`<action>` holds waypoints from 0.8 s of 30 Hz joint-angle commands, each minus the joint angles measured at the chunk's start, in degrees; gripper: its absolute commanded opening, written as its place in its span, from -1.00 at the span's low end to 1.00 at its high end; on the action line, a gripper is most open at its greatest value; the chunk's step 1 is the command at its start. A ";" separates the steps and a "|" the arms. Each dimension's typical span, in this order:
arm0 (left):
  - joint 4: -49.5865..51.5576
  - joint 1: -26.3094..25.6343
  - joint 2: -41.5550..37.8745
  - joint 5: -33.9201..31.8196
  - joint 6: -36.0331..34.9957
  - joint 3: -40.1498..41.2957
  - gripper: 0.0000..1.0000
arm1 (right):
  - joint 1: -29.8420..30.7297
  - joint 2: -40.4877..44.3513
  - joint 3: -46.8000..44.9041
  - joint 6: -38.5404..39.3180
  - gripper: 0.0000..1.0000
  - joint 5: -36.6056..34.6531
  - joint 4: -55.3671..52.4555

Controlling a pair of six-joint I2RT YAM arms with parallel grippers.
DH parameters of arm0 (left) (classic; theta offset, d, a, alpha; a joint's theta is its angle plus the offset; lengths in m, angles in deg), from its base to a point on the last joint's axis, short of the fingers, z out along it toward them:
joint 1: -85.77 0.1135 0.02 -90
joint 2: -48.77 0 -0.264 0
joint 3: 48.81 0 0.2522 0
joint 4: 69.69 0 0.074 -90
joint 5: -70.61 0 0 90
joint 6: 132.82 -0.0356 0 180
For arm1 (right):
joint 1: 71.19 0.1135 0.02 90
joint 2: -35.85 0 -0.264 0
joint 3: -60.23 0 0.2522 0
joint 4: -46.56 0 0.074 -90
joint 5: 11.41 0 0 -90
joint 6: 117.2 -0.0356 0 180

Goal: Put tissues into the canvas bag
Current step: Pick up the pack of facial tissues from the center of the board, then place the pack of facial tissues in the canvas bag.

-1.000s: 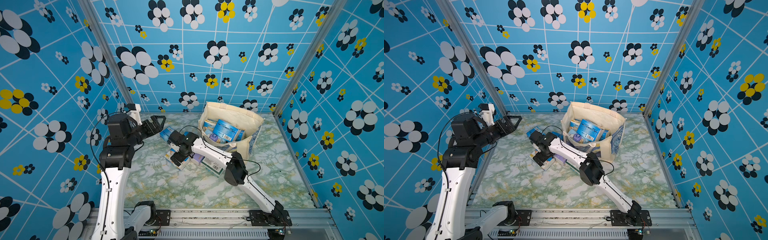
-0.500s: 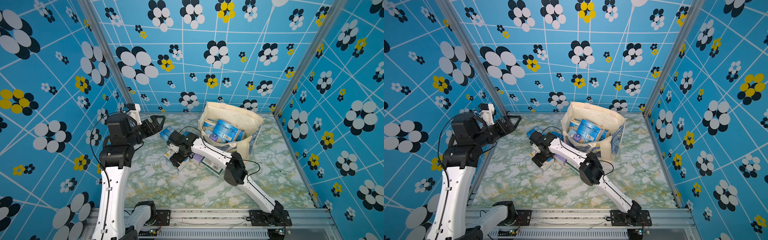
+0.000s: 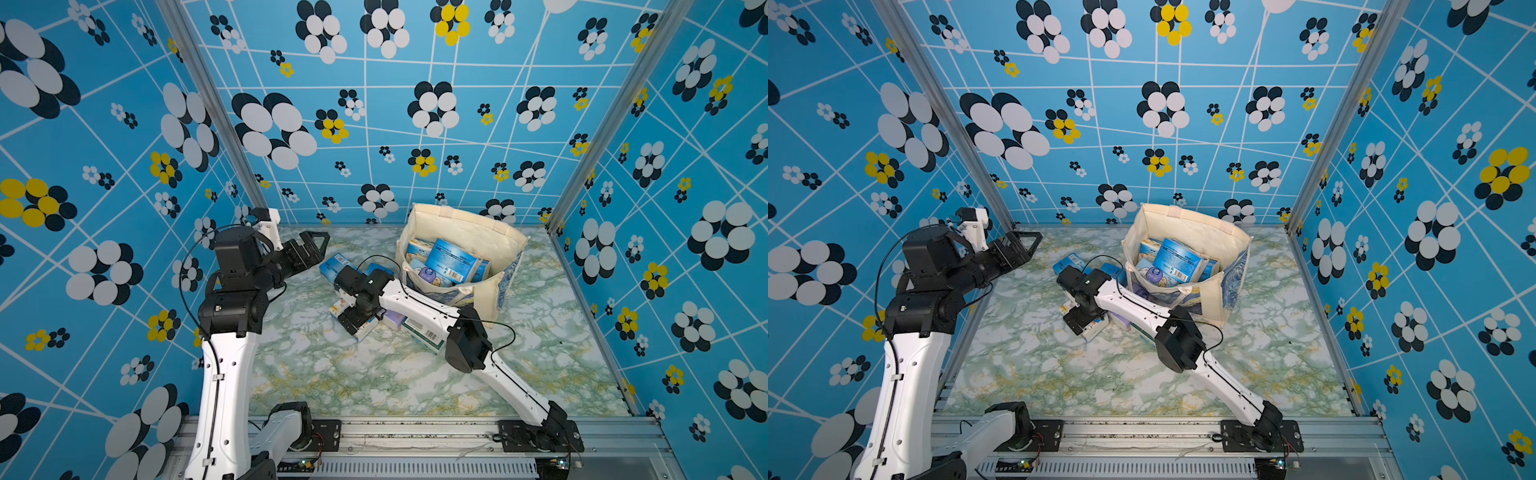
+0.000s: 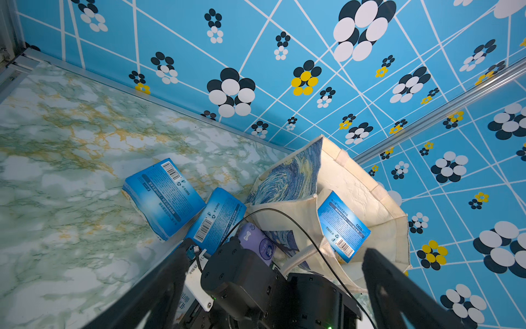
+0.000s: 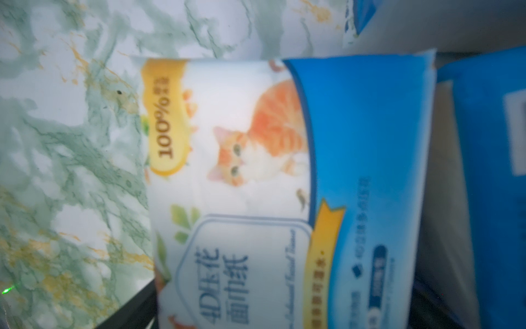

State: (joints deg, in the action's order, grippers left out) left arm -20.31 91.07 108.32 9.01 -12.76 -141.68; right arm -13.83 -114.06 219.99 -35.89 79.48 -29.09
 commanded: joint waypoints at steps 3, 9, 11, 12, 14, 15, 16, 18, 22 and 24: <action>5.04 0.71 -0.31 -5.74 -3.51 0.01 0.98 | 0.62 -2.17 1.42 -1.94 0.68 -1.39 0.92; 6.08 0.83 -0.57 -7.13 -4.51 0.02 0.98 | 0.64 1.58 1.60 -1.61 0.17 1.04 2.21; 6.25 0.85 -0.57 -7.05 -4.71 -0.36 0.98 | 0.64 4.31 1.62 -1.52 0.05 2.55 3.18; 6.37 0.92 -0.57 -7.05 -4.89 -0.44 0.98 | 0.63 6.12 1.58 -1.36 0.03 3.77 3.79; 6.57 0.97 -0.60 -7.05 -5.01 -0.64 0.98 | 0.56 9.46 1.49 -1.18 0.03 6.14 4.76; 6.57 1.00 -0.66 -7.02 -5.12 -0.61 0.98 | 0.47 11.22 1.45 -0.98 0.02 7.51 5.21; 6.52 1.01 -0.73 -7.05 -5.25 -0.56 0.98 | 0.38 12.98 1.47 -0.98 0.01 8.25 5.58; 6.54 0.98 -0.83 -7.09 -5.22 -0.61 0.98 | -0.05 16.06 1.44 -0.65 0.01 9.90 6.05; 7.03 1.07 -0.77 -7.12 -5.53 -1.11 0.98 | -2.17 22.19 1.40 -0.54 -0.05 11.46 6.18; 7.66 1.13 -0.43 -7.09 -5.56 -1.85 0.98 | -3.49 24.84 1.42 -0.47 -0.04 11.68 5.95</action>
State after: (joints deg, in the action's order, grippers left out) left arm -13.73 91.44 108.30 2.41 -16.97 -141.75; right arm -15.03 -93.27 220.40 -36.92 89.12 -24.15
